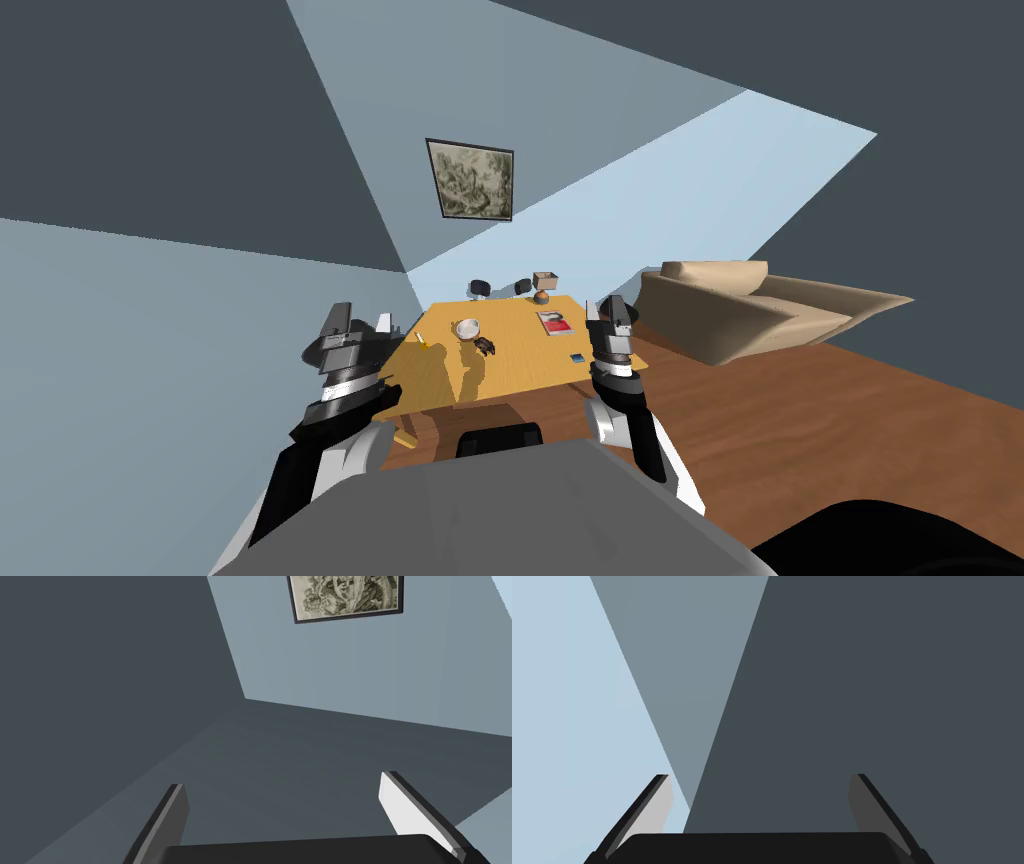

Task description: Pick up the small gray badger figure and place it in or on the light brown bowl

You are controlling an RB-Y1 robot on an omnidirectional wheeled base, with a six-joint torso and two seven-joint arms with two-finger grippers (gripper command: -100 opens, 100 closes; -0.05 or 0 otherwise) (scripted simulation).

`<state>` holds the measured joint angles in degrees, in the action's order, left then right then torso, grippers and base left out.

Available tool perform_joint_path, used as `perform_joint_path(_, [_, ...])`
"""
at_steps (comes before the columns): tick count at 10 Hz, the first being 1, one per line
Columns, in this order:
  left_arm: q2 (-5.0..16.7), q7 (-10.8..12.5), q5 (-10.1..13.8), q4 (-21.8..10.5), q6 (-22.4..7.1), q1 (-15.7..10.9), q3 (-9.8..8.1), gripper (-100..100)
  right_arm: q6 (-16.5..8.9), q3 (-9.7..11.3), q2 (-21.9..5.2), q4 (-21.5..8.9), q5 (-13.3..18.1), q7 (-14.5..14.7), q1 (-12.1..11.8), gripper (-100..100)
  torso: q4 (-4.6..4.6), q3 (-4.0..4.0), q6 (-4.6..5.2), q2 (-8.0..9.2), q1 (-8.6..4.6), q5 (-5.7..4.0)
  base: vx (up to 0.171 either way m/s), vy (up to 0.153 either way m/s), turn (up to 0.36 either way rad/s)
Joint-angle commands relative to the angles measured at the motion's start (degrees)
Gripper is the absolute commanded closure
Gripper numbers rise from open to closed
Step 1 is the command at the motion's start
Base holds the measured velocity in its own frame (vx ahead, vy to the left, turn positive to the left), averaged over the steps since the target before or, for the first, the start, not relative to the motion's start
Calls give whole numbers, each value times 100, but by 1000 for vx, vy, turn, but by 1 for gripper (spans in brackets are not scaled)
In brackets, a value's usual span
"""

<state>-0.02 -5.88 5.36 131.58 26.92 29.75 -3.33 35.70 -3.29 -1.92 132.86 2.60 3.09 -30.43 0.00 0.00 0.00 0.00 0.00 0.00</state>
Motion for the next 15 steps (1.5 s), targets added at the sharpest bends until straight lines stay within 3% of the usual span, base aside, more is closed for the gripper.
perform_joint_path(1, [242,43,-41,-140,-78,-86,-59,-100,0,0,0,0,0,0,0,0,0,0,0,0,0,0,-84,-44,-66])
perform_joint_path(7, [779,288,-269,-901,-531,-568,-403,-100,0,1,1,0,0,0,1,0,7,19,2,32,-19,-4,-103,-52,-114])
perform_joint_path(8, [779,288,-269,-916,-531,-568,-403,-100,0,1,1,0,0,0,1,0,8,20,1,35,-20,-4,-67,-48,-36])
perform_joint_path(11, [949,454,-420,-1449,-872,-913,-644,-100,0,1,1,0,0,0,1,0,6,15,2,26,-28,-6,-74,-79,-151])
perform_joint_path(15, [1035,564,-521,-1942,-1136,-1177,-814,-100,0,1,0,0,0,0,1,0,6,14,1,24,-17,-4,-58,-53,-105])
